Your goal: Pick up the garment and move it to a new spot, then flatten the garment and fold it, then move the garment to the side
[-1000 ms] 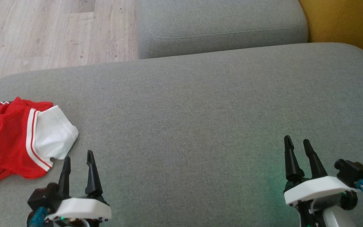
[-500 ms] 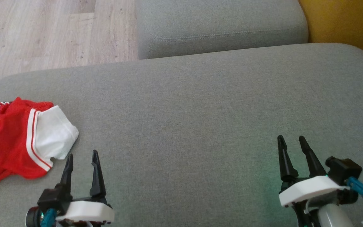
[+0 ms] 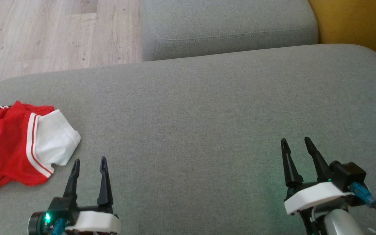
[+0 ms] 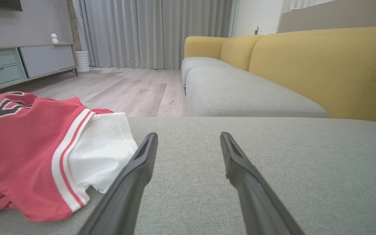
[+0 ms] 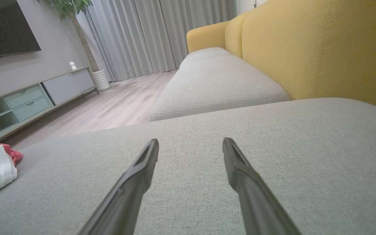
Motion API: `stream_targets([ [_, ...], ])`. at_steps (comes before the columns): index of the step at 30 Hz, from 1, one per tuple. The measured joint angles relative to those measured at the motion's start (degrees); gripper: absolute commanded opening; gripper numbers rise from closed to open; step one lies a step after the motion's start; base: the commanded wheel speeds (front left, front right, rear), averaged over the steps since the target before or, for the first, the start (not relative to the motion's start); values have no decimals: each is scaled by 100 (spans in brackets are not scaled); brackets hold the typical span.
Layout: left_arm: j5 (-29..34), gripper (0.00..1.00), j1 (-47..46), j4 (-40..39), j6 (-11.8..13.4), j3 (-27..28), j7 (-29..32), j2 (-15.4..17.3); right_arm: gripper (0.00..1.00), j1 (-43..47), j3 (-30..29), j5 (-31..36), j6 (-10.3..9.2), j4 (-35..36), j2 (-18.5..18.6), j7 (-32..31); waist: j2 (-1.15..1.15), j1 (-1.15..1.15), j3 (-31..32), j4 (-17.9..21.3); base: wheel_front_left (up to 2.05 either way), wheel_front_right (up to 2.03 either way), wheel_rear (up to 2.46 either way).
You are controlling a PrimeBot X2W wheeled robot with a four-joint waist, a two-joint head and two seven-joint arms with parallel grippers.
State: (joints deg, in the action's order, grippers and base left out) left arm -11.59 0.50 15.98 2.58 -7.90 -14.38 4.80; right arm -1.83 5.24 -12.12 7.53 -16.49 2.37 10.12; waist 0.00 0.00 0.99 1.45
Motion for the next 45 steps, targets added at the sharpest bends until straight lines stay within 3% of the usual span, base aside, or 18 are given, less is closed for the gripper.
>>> stream_targets([
  [13,-29,100,-3,-12,3,36,0,-29,100,9,-89,1,0,0,4,53,0,0,-34,-150,0,0,0],
  [18,-29,100,-2,-5,-2,37,0,-38,100,24,-188,1,0,33,7,47,0,0,-51,-579,0,0,0],
  [35,-54,100,20,-5,-14,169,-1,2,100,18,-23,3,0,127,7,-5,0,0,-180,-2599,0,0,0],
  [39,-54,100,83,-9,-14,183,-1,1,100,18,-20,3,0,126,7,-5,0,0,-224,-2806,0,0,0],
  [45,-54,100,148,-19,-64,177,-1,-1,100,18,-14,3,0,134,7,-14,0,0,-301,-2747,0,0,0],
])
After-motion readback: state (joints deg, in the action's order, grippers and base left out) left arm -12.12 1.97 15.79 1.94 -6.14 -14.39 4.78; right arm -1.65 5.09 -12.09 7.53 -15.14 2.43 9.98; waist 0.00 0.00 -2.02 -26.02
